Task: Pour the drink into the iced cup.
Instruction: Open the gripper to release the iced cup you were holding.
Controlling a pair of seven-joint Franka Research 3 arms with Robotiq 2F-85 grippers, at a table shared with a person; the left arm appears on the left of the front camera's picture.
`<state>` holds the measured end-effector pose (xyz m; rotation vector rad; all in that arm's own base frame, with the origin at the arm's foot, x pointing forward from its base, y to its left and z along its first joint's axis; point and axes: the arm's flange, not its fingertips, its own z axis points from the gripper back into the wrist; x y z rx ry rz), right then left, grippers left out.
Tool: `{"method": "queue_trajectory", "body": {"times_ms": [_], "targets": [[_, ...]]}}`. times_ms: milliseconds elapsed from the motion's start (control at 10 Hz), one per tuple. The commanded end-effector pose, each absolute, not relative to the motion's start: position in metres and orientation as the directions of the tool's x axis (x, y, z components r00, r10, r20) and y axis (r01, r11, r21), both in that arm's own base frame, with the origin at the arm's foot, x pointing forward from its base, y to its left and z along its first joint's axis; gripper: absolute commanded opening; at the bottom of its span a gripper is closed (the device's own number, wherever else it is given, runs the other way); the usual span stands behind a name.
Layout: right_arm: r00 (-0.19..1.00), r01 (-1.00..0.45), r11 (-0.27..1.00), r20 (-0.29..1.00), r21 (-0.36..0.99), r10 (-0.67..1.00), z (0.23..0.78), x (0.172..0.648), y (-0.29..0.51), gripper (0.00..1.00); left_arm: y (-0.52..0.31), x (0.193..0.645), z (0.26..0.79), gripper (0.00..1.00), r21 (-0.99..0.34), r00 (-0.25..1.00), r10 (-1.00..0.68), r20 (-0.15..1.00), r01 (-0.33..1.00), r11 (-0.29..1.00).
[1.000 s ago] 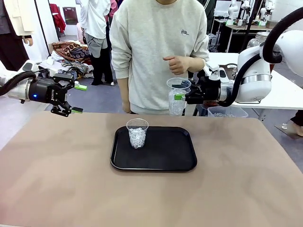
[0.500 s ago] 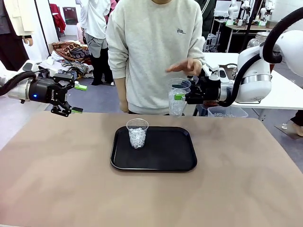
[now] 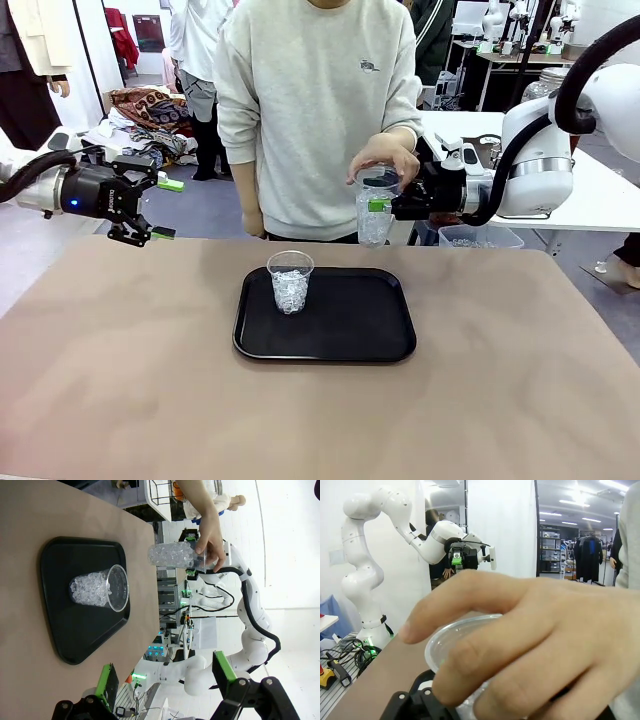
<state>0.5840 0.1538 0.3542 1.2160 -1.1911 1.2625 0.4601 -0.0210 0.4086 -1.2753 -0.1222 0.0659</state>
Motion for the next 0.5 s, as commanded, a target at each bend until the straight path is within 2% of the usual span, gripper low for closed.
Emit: {"method": "queue_trajectory", "body": {"times_ms": [0,400], "targets": [[-0.029,-0.999,-0.040,0.999,-0.029,0.016,0.3592,0.5841,0.1554,0.86,-0.0220,0.4601,0.4091,1.00,-0.960,0.990,0.127,0.054,0.017,0.278],[-0.029,-0.999,-0.040,0.999,-0.029,0.016,0.3592,0.5841,0.1554,0.86,-0.0220,0.4601,0.4091,1.00,-0.960,0.990,0.127,0.054,0.017,0.278]]}}
